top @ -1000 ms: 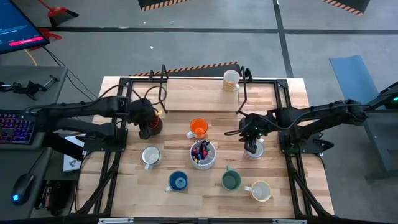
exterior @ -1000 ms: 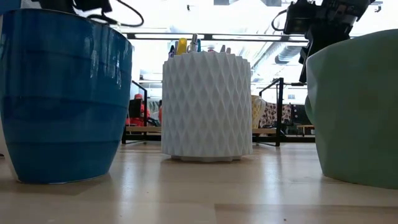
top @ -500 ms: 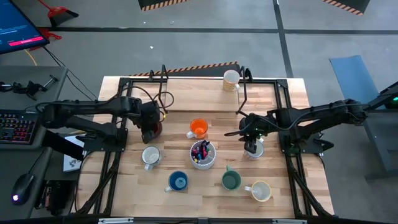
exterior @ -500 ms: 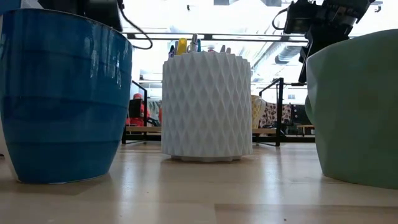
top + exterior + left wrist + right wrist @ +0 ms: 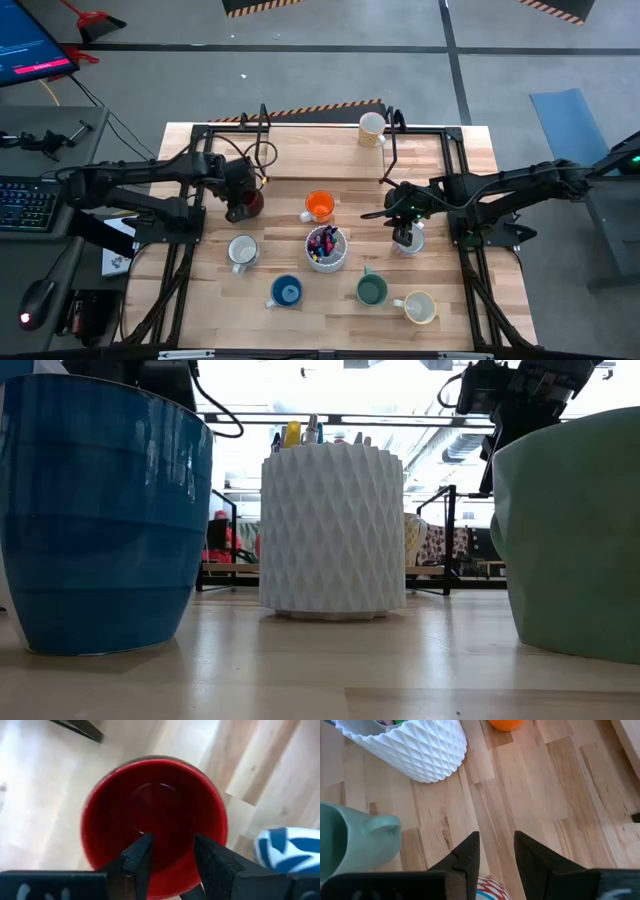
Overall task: Place coffee mugs
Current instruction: Put the black mug on the shelf
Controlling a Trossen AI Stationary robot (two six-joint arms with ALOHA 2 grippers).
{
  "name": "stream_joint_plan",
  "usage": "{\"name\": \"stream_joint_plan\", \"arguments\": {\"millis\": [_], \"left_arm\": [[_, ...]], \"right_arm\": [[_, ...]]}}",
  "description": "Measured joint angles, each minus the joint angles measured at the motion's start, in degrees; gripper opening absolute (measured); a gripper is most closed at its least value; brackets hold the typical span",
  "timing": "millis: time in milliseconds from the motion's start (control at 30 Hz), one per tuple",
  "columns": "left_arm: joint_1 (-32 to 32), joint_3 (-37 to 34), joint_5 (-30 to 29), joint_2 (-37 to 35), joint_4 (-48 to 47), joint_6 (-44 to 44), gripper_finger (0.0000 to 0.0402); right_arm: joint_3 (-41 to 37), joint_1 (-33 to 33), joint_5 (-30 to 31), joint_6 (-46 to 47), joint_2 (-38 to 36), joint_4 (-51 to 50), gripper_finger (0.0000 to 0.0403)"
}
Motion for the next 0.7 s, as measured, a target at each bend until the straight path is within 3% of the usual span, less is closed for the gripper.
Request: {"name": "stream_joint_plan", "arguments": {"millis": [233, 400, 700], "left_arm": [[0.7, 3.3, -1.1, -2.9, 0.6, 0.5, 0.0131], [-0.7, 5.9, 1.9, -4.6, 0.8, 0.5, 0.0131], [-4.4, 5.8, 2.6, -0.8, 1.4, 0.3, 0.0131]], "right_arm": [[0.0, 0.0, 0.0, 0.6, 0.0, 0.0, 0.0101], [0.0, 0.0, 0.0, 0.6, 0.0, 0.1, 0.0101], [0.0, 0.0, 0.3, 0.6, 0.0, 0.2, 0.0101]]}}
